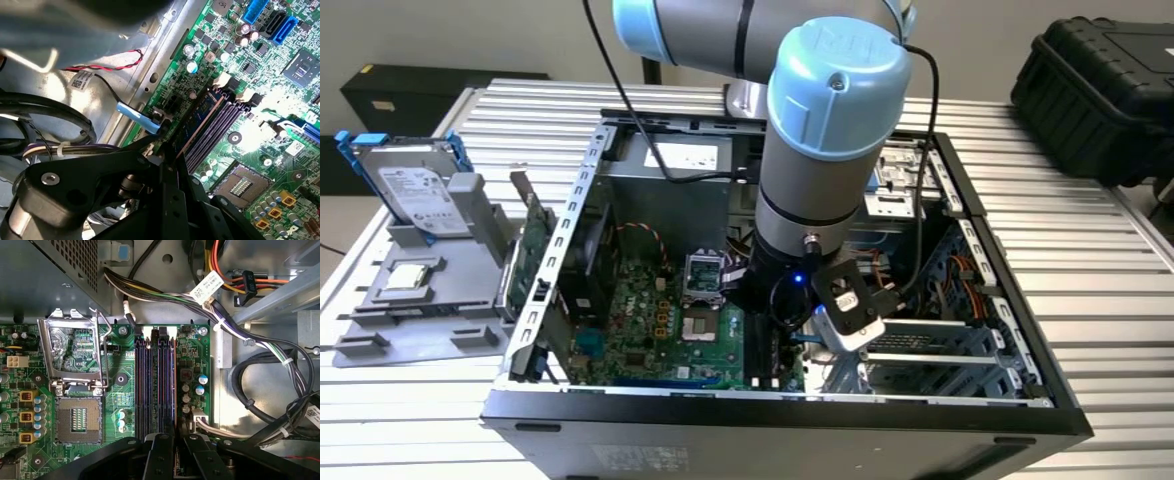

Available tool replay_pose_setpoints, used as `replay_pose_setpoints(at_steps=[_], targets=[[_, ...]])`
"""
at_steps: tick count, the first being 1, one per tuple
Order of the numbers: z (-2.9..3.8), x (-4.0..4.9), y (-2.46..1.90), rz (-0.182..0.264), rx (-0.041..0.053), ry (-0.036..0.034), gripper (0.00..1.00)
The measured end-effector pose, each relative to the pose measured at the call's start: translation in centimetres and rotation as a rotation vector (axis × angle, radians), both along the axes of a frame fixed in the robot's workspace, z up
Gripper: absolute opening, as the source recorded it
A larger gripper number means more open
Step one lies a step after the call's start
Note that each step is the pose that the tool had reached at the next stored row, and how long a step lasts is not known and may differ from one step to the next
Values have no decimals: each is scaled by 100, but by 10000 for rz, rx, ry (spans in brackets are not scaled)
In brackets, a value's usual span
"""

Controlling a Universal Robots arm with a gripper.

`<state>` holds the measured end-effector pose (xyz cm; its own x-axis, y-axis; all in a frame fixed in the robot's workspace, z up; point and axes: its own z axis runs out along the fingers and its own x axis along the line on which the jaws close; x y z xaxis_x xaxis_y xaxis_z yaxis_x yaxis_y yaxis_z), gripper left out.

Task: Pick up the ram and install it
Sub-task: 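Insert the ram into the slot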

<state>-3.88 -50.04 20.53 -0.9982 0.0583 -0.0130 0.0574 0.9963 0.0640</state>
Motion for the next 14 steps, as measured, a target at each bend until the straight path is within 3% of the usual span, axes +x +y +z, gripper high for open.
replay_pose_setpoints(at_steps=[2,3,10,14], targets=[[-1,0,0,0,1,0,0],[-3,0,-1,-2,0,-4,100],[9,1,0,0,5,-1,100],[104,0,1,0,6,-1,100]])
